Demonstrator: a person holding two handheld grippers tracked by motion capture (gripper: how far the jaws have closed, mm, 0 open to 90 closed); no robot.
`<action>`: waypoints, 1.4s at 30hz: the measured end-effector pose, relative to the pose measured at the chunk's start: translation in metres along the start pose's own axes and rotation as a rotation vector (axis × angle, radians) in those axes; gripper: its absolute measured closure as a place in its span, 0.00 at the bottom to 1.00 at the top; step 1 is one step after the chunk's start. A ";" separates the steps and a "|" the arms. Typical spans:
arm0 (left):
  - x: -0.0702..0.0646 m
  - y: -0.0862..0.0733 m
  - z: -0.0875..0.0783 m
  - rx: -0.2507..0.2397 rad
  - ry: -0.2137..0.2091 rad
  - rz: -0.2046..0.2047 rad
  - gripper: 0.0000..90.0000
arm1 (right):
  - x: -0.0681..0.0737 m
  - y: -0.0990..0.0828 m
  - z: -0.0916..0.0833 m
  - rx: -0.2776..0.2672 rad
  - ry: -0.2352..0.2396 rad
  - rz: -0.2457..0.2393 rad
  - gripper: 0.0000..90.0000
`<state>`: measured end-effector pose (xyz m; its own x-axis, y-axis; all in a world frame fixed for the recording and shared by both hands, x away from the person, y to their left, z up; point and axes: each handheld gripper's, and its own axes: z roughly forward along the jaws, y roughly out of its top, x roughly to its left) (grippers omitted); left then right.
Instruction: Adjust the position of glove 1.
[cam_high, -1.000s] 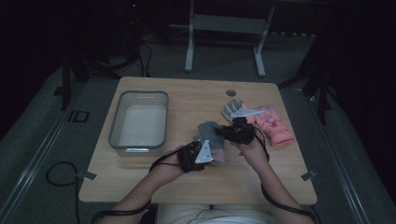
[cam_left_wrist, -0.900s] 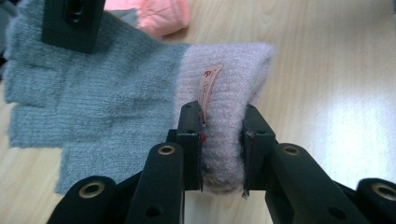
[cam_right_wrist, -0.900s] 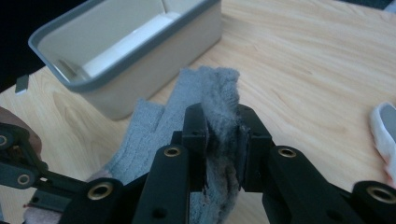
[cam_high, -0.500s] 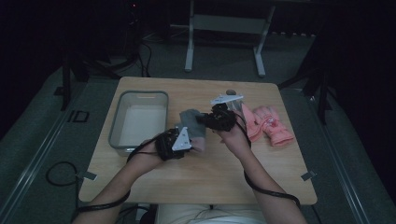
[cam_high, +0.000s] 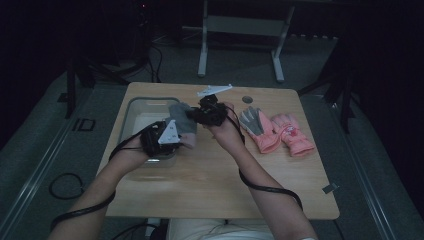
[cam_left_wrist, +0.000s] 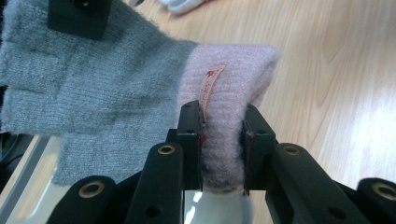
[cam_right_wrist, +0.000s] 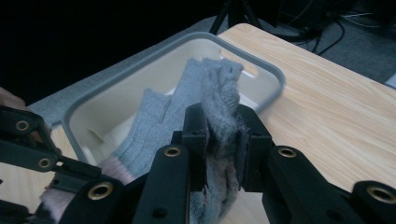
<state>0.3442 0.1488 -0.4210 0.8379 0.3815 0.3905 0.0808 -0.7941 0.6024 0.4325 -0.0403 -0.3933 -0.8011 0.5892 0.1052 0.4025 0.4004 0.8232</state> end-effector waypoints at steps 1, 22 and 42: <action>0.002 -0.004 -0.001 0.004 0.003 0.000 0.81 | 0.001 0.002 0.003 -0.002 0.004 0.003 0.85; 0.051 -0.085 0.019 0.155 -0.070 -0.106 0.81 | 0.014 0.012 0.113 0.098 0.048 0.048 0.85; 0.067 -0.093 0.063 0.332 -0.175 -0.145 0.76 | -0.009 -0.004 0.124 0.128 0.020 0.090 0.62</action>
<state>0.4273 0.2180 -0.4946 0.8817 0.4377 0.1763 0.3513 -0.8583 0.3740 0.4928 0.0392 -0.4669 -0.7674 0.6132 0.1871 0.5249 0.4334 0.7325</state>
